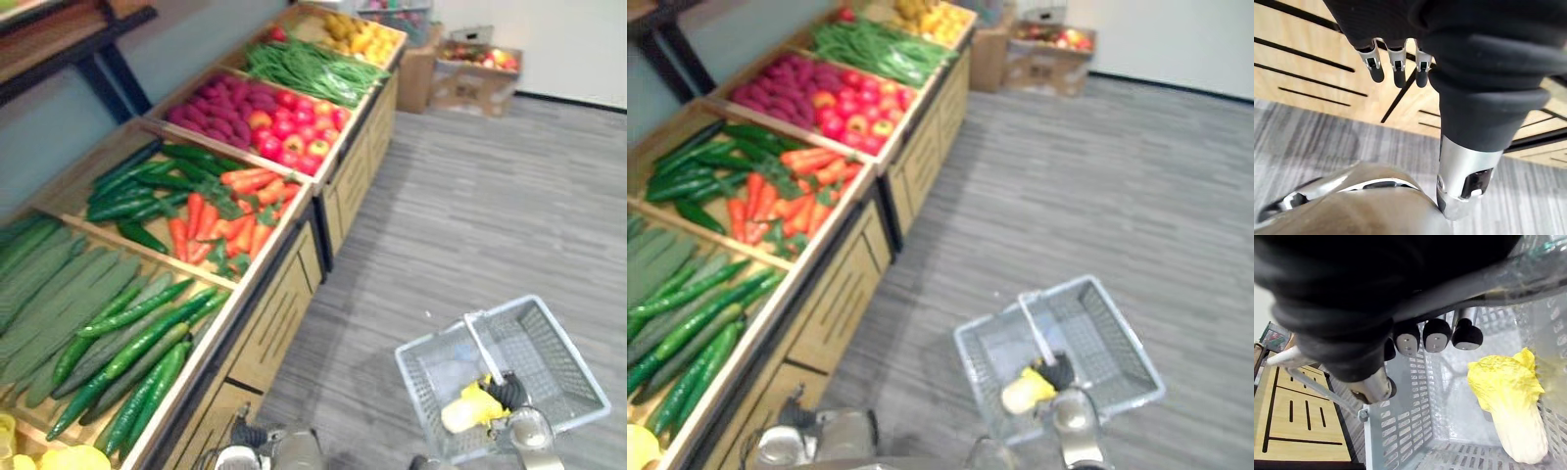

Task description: Pick vegetable in the basket

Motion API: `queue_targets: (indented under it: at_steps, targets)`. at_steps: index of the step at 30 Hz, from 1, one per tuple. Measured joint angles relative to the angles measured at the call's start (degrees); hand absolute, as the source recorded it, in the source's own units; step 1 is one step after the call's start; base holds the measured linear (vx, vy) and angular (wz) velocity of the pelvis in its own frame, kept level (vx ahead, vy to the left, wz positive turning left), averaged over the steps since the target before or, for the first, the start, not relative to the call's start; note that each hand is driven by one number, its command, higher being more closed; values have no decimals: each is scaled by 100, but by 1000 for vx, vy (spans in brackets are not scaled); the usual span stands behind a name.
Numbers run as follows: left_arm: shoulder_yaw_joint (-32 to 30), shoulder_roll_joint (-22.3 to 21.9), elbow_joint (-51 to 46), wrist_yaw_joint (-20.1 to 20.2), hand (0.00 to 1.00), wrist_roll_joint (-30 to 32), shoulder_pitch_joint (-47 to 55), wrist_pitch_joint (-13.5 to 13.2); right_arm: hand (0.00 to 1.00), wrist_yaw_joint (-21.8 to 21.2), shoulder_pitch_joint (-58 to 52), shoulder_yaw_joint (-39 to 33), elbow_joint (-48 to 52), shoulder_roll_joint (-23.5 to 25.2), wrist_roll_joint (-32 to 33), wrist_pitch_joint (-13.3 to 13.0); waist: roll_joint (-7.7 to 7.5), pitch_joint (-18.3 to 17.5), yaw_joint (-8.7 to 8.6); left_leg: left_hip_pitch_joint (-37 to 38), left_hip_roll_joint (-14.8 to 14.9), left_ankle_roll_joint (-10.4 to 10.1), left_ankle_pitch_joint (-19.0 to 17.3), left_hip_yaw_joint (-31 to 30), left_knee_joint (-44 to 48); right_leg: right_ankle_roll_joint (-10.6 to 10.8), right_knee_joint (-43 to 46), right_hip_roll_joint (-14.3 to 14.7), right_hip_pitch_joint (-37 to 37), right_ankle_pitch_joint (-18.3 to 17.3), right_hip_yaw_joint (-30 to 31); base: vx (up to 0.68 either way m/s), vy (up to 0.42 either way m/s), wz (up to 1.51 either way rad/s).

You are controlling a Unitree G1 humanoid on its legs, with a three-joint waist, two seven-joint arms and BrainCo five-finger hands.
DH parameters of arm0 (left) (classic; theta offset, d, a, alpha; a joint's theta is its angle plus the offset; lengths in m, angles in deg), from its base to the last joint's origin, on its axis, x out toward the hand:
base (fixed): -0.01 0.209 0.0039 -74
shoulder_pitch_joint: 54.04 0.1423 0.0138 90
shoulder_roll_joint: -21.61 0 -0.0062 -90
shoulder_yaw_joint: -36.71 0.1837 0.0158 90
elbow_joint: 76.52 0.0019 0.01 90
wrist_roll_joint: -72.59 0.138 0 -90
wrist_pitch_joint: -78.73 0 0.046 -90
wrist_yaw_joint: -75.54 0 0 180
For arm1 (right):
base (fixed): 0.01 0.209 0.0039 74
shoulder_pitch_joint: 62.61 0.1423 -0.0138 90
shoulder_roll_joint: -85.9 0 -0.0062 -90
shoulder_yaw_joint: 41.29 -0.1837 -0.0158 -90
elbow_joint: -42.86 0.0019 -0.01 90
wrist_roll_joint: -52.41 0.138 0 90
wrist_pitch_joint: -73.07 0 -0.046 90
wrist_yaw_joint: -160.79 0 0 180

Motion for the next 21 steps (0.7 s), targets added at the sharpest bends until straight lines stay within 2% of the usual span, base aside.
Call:
queue_targets:
  at_steps: [1, 2, 3, 4, 5, 6, 9, 10, 12, 13, 14, 15, 16, 17, 18, 19, 20, 21]
  targets:
    - [59, -27, 21, 0, 0, 15, 19, 3, 100, 15, -42, 0, 2, -54, -1, -2, 103, -44, 10, 23, -122, 17, 345, 124, -1026, 113, -9, 9, 85, -76, -40, 383, 341, 28]
    - [115, -35, 104, -5, 0, 15, 80, 30, 100, 29, -69, -6, -64, -73, -1, 3, 292, -159, 65, 45, -208, 471, 784, 184, -1936, 271, -48, 139, 163, -181, 11, 458, 302, 40]
    - [97, 14, 128, -16, 0, 26, 44, 106, 100, 10, -76, 75, -133, 4, -1, 54, 75, -176, 92, 157, -481, 384, 809, 260, -2268, 281, -250, -10, 239, -180, 125, 324, 174, 36]
    - [87, 77, 135, -12, 0, 34, 53, 128, 100, 16, -62, 137, -129, 8, 0, 51, 5, -165, 117, 154, -567, 379, 803, 264, -2344, 281, -361, 4, 243, -180, 232, 313, 76, 38]
    - [76, 147, 189, -1, 0, 78, 74, 208, 100, 18, 17, 204, -138, 6, -3, 51, -39, -135, 185, 53, -608, 389, 630, 252, -2119, 254, -522, 157, 286, -142, 420, 235, 1, 2]
    - [-22, 146, 298, -2, 0, 79, 146, 264, 100, 16, 104, 228, -155, -6, -6, 50, -18, -123, 284, -38, -556, 473, 384, 267, -1693, 301, -720, 207, 413, -57, 417, 343, 26, -8]
    - [-86, 131, 497, 9, 0, 87, 377, 335, 100, -9, 278, 465, -234, -16, -25, 29, -14, -109, 282, 205, -568, 552, 172, 359, -1526, 368, -719, 127, 637, 131, 701, 265, 72, -26]
    - [-99, 93, 578, 10, 0, 112, 493, 365, 100, -78, 320, 651, -234, -8, -28, -35, -76, -106, 291, 584, -673, 515, 86, 445, -1972, 381, 8, 8, 306, 126, 999, 179, 82, -46]
    - [-102, 56, 587, 13, 0, 114, 593, 366, 100, -96, 326, 660, -233, 37, -31, -49, -42, -142, 290, 849, -687, 511, 84, 543, -2418, 422, 1043, -107, -227, 98, 1220, 144, 86, -50]
    - [-104, 93, 571, 13, 0, 119, 679, 367, 100, -112, 283, 689, -244, 125, -137, -46, -176, -150, 275, 1164, -782, 528, 125, 756, -2727, 599, 2482, -343, -914, 194, 1461, 129, 85, -45]
    - [-103, 130, 566, 12, 0, 120, 712, 371, 100, -143, 273, 737, -254, 172, -192, -43, -277, -133, 262, 1285, -850, 547, 93, 797, -2755, 818, 2927, -453, -1142, 344, 1559, 257, 116, -42]
    - [-102, 188, 554, 14, 0, 119, 772, 406, 100, -195, 236, 814, -258, 289, -199, -43, -445, -114, 231, 1570, -934, 576, 20, 848, -2776, 972, 3635, -615, -1375, 778, 1668, 266, 76, -18]
    - [-101, 190, 532, 11, 0, 111, 788, 444, 100, -200, 210, 836, -256, 324, -204, -46, -466, -110, 220, 1741, -952, 589, -15, 832, -2825, 938, 3891, -654, -1421, 1081, 1668, 351, 63, 9]
    - [-67, 183, 469, 2, 0, 106, 783, 484, 100, -198, 211, 834, -239, 333, -209, -110, -391, -130, 120, 2057, -911, 663, -113, 678, -2952, 926, 4465, -658, -1577, 1653, 1645, 310, 20, 29]
    - [-15, 187, 454, 33, 0, 111, 772, 493, 100, -201, 229, 835, -234, 333, -227, -148, -389, -134, 80, 2150, -908, 686, -130, 579, -2984, 831, 4709, -642, -1675, 1355, 1592, 352, 2, 55]
    - [1, 210, 464, 53, 0, 121, 747, 572, 100, -209, 272, 834, -233, 334, -232, -168, -412, -128, 52, 2343, -873, 666, -118, 446, -3046, 533, 4883, -588, -1846, 638, 1431, 336, -52, 69]
    - [-27, 225, 461, 12, 0, 114, 733, 625, 100, -214, 281, 833, -216, 337, -231, -182, -404, -125, 38, 2471, -799, 665, -118, 269, -3082, 245, 4672, -487, -1979, 241, 1172, 275, -94, 75]
    - [-37, 224, 449, -3, 0, 104, 722, 627, 100, -214, 292, 831, -218, 337, -231, -176, -399, -123, 27, 2518, -774, 664, -117, 152, -3092, 145, 4453, -429, -2033, 134, 1090, 274, -160, 97]
